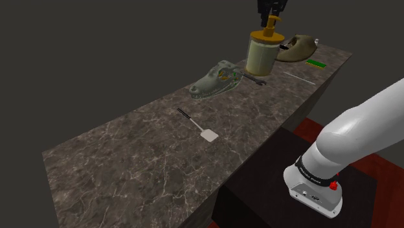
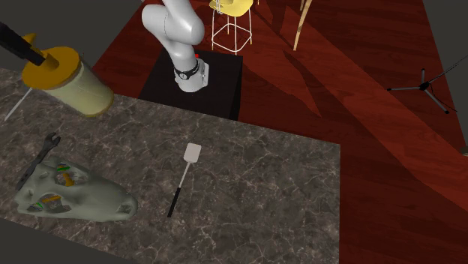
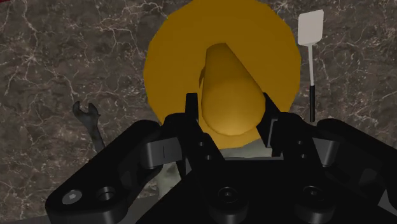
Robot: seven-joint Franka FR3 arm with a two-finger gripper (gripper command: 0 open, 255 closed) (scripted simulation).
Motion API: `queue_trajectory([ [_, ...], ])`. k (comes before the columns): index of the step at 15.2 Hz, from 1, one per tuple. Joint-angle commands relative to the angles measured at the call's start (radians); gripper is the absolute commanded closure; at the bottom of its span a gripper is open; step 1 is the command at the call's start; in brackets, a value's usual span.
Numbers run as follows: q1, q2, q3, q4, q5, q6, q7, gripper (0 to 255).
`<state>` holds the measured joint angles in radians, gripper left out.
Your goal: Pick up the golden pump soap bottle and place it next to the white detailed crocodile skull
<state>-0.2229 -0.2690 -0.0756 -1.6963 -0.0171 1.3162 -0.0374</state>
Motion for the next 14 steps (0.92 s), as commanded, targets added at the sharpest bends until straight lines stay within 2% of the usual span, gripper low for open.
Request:
queue_trajectory([
  [1,-0.017,0.013,-0.032,0.02,-0.013,-0.006,-0.053,255],
  [8,-0.077,0.106,-0.134,0.14,-0.039,-0.029,-0.221,255],
  [14,-0.077,0.07,-0.131,0.017,-0.044,0.059,-0.213,255],
])
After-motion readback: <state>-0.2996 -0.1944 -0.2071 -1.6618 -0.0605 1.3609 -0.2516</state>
